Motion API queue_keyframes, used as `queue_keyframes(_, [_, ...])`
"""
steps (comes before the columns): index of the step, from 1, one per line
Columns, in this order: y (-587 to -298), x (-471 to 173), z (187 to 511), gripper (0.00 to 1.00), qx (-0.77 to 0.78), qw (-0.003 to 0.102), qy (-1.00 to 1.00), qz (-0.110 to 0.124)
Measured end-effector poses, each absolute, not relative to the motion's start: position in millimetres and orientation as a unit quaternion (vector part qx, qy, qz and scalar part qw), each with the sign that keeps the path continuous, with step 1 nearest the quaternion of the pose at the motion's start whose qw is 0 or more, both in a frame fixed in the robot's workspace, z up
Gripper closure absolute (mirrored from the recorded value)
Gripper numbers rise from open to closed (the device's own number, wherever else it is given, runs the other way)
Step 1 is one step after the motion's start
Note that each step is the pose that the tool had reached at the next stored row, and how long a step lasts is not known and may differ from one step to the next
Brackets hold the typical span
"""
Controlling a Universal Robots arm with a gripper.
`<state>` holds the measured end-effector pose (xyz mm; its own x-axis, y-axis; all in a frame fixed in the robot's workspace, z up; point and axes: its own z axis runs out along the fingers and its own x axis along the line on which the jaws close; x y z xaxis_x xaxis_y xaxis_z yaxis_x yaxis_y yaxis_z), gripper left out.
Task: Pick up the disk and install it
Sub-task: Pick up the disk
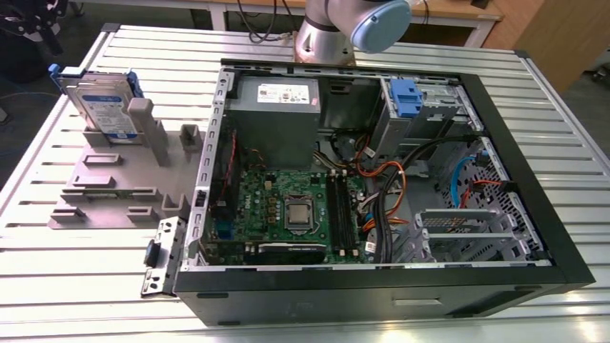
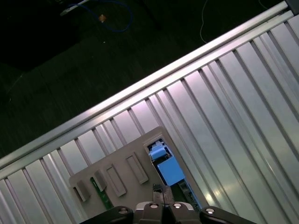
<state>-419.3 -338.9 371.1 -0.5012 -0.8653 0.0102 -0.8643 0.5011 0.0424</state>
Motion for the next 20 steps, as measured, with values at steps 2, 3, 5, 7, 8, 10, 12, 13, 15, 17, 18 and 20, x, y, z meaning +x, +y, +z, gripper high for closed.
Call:
queue_keyframes(2, [-338.9, -419.3, 371.1, 0.89, 0.499, 0.015, -0.866, -0.016])
queue_keyframes(3, [-338.9, -419.3, 371.1, 0.89, 0.499, 0.015, -0.866, -0.016])
queue_keyframes(5, [-338.9, -419.3, 371.1, 0.89, 0.499, 0.015, -0.866, -0.016])
queue_keyframes(7, [-338.8, -419.4, 371.2, 0.89, 0.499, 0.015, -0.866, -0.016])
queue_keyframes(8, [-338.8, -419.7, 371.1, 0.89, 0.5, 0.015, -0.866, -0.016])
queue_keyframes(10, [-338.8, -420.1, 371.0, 0.89, 0.506, 0.015, -0.862, -0.016])
queue_keyframes(12, [-338.9, -420.2, 370.6, 0.89, 0.516, 0.015, -0.857, -0.016])
queue_keyframes(13, [-338.9, -420.2, 370.3, 0.89, 0.52, 0.015, -0.854, -0.015])
queue_keyframes(15, [-338.8, -420.9, 369.4, 0.89, 0.525, 0.015, -0.851, -0.015])
queue_keyframes(17, [-338.8, -421.9, 368.3, 0.89, 0.526, 0.013, -0.85, -0.014])
queue_keyframes(18, [-338.8, -422.4, 367.6, 0.89, 0.526, 0.011, -0.85, -0.013])
queue_keyframes(20, [-338.8, -422.9, 366.4, 0.89, 0.527, 0.008, -0.85, -0.011])
